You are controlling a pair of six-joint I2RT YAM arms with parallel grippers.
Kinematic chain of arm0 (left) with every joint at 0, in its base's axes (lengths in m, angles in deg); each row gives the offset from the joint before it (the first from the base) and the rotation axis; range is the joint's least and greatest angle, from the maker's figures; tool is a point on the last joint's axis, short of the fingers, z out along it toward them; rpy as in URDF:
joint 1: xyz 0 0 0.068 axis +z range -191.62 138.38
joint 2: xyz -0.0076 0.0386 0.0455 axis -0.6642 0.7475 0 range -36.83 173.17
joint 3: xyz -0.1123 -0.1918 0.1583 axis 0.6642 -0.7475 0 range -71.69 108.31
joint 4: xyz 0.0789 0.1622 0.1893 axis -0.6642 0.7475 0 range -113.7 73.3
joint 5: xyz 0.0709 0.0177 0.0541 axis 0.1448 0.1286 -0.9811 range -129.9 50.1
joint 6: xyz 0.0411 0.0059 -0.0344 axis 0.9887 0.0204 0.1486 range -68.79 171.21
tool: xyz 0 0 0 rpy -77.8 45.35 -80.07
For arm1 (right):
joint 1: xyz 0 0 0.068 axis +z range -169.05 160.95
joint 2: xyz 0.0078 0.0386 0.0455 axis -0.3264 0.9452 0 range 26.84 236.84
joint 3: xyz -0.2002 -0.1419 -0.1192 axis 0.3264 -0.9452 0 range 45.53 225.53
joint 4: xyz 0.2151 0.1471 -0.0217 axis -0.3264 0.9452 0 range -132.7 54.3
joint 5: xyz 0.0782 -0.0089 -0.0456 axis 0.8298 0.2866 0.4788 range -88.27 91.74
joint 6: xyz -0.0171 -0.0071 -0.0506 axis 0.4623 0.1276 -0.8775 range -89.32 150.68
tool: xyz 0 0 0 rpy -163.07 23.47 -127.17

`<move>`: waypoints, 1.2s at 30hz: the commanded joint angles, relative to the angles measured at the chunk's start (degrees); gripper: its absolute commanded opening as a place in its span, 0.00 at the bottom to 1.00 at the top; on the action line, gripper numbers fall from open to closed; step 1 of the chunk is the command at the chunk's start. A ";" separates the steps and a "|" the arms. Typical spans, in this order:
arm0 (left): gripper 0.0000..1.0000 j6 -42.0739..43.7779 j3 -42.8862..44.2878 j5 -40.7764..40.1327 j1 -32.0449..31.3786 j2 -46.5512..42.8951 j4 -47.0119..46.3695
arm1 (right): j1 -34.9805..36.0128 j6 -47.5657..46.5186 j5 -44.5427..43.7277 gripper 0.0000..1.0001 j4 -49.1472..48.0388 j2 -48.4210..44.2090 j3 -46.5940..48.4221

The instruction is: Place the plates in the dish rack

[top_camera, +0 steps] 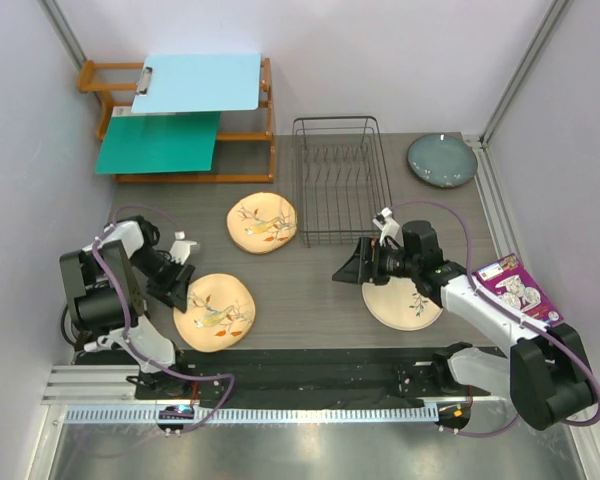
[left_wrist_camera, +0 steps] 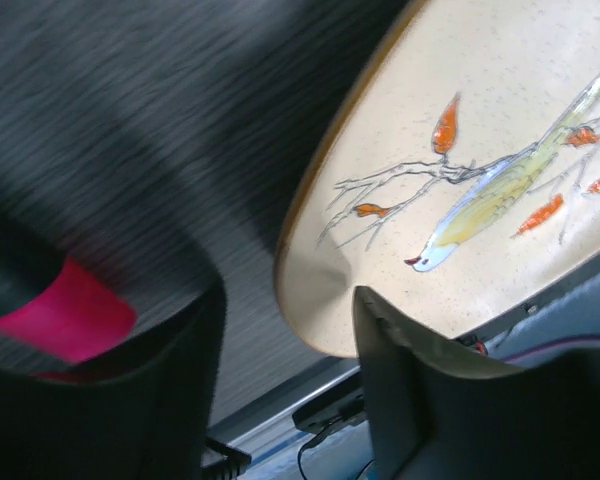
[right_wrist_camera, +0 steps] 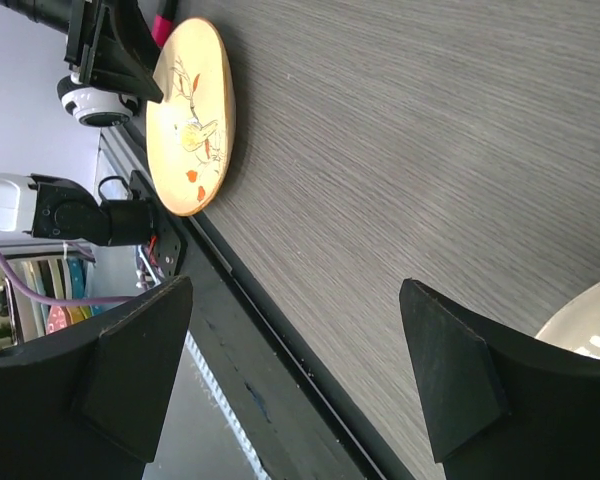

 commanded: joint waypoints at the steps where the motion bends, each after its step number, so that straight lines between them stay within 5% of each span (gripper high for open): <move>1: 0.50 9.10 2.31 7.98 0.84 5.45 6.16 | 1.85 4.82 -0.40 0.90 -10.35 0.98 -3.30; 7: 0.28 8.25 5.91 15.71 0.76 10.97 7.07 | 12.65 7.03 -2.86 0.90 -22.93 9.05 -6.13; 11: 0.13 7.45 14.16 19.50 0.23 18.09 11.37 | 13.64 8.34 -3.12 0.90 -25.30 14.59 -4.28; 19: 0.00 3.15 18.05 25.28 -6.44 23.30 11.64 | 16.35 12.57 -7.60 0.90 -36.82 21.03 -5.07; 26: 0.00 -5.10 18.49 33.64 -11.02 23.91 8.57 | 22.86 13.09 -8.66 0.89 -39.98 26.64 -2.35; 36: 0.00 -7.67 18.31 35.50 -15.32 27.95 6.81 | 27.88 18.62 -16.56 0.88 -39.98 33.24 0.11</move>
